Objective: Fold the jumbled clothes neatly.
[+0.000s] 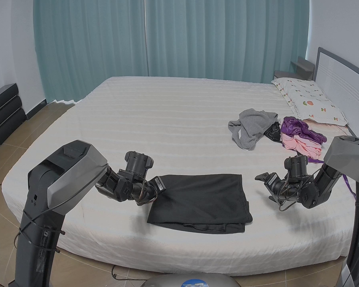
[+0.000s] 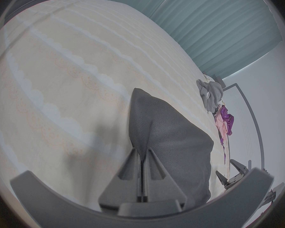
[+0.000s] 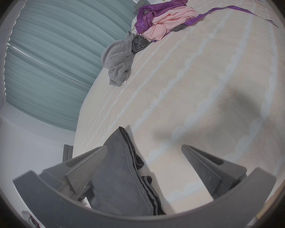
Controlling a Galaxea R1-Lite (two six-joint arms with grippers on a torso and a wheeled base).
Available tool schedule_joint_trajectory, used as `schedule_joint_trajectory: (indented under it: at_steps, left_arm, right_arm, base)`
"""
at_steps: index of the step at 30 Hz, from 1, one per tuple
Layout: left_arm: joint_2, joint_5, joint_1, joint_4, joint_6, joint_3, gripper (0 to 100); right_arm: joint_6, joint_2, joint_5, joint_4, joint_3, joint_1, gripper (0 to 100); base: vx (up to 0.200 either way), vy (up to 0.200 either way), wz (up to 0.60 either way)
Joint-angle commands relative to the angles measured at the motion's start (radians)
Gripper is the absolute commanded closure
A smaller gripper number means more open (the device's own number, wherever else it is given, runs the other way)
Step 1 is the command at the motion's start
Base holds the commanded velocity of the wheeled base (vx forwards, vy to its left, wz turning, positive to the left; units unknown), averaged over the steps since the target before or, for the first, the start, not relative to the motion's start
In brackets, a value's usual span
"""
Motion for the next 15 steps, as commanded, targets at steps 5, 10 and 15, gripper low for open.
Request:
schedule_joint_trajectory:
  at_steps: [5, 10, 15]
  left_arm:
    - [-0.012, 0.000, 0.006, 0.000, -0.005, -0.002, 100]
    - [-0.012, 0.000, 0.007, 0.000, -0.023, -0.007, 100]
    - [-0.014, 0.000, 0.009, 0.006, -0.029, -0.007, 100]
  right_arm:
    - [-0.012, 0.002, 0.001, 0.000, 0.002, 0.001, 0]
    - [-0.012, -0.001, 0.001, 0.000, 0.000, -0.002, 0]
    - [-0.012, 0.000, 0.001, 0.000, 0.002, -0.001, 0]
  base:
    - [0.000, 0.000, 0.00]
    - [0.000, 0.000, 0.00]
    - [0.000, 0.040, 0.00]
